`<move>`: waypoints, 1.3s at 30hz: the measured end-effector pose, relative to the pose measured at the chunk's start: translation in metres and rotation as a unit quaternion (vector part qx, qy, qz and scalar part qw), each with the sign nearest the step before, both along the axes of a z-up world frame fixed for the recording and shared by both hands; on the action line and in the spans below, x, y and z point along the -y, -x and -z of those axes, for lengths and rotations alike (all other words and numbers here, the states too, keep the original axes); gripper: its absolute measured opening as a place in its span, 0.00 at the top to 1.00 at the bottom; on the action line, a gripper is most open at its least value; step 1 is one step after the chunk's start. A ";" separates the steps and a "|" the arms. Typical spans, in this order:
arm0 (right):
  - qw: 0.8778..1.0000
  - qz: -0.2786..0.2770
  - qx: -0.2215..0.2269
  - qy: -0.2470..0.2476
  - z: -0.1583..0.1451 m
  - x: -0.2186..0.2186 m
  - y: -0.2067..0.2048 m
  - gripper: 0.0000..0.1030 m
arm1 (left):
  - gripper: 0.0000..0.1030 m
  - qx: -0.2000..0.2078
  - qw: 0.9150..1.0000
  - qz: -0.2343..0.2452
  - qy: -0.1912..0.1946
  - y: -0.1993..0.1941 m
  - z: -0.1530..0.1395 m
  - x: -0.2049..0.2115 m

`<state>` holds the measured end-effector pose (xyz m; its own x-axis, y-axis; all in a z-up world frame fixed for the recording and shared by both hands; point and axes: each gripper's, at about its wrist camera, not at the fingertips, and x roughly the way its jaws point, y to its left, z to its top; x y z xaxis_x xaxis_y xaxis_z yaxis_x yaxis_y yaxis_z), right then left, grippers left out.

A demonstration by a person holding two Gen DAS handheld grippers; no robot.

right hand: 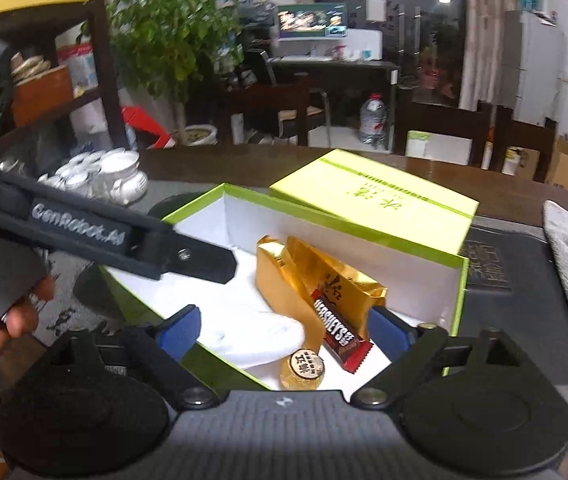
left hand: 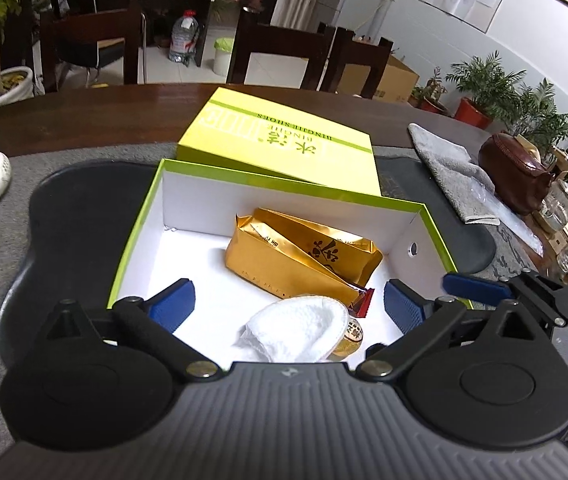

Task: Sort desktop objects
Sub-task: 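Withdraw both open tools up from the box, then move both tools past the box toward the yellow lid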

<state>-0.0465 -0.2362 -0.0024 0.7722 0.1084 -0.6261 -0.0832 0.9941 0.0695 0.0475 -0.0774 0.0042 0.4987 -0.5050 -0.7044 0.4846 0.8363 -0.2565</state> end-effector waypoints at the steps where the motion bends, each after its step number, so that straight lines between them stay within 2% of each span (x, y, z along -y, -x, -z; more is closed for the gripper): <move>1: 1.000 0.004 0.002 -0.004 -0.001 0.001 0.002 0.07 | 0.02 0.003 1.000 -0.001 -0.001 0.003 -0.001 -0.001; 5: 0.999 0.028 0.011 -0.023 -0.002 0.007 0.011 0.00 | 0.01 0.013 1.000 -0.007 -0.011 0.013 -0.006 -0.002; 13: 0.998 0.048 0.022 -0.044 0.000 0.015 0.024 0.00 | 0.01 0.038 0.999 -0.015 -0.035 0.029 -0.015 -0.004; 21: 0.994 0.082 0.053 -0.059 -0.003 0.021 0.037 0.00 | 0.01 0.063 0.997 -0.033 -0.024 0.034 -0.031 -0.012; 26: 0.993 0.089 0.064 -0.050 -0.006 0.017 0.039 0.00 | 0.01 0.074 0.996 -0.037 -0.030 0.038 -0.037 -0.011; 32: 0.992 0.092 0.078 -0.036 -0.005 0.012 0.039 0.00 | 0.01 0.064 0.996 -0.044 -0.032 0.040 -0.038 -0.012; 39: 0.987 0.108 0.083 -0.079 -0.007 0.020 0.041 0.00 | 0.01 0.081 0.995 -0.050 -0.033 0.043 -0.041 -0.012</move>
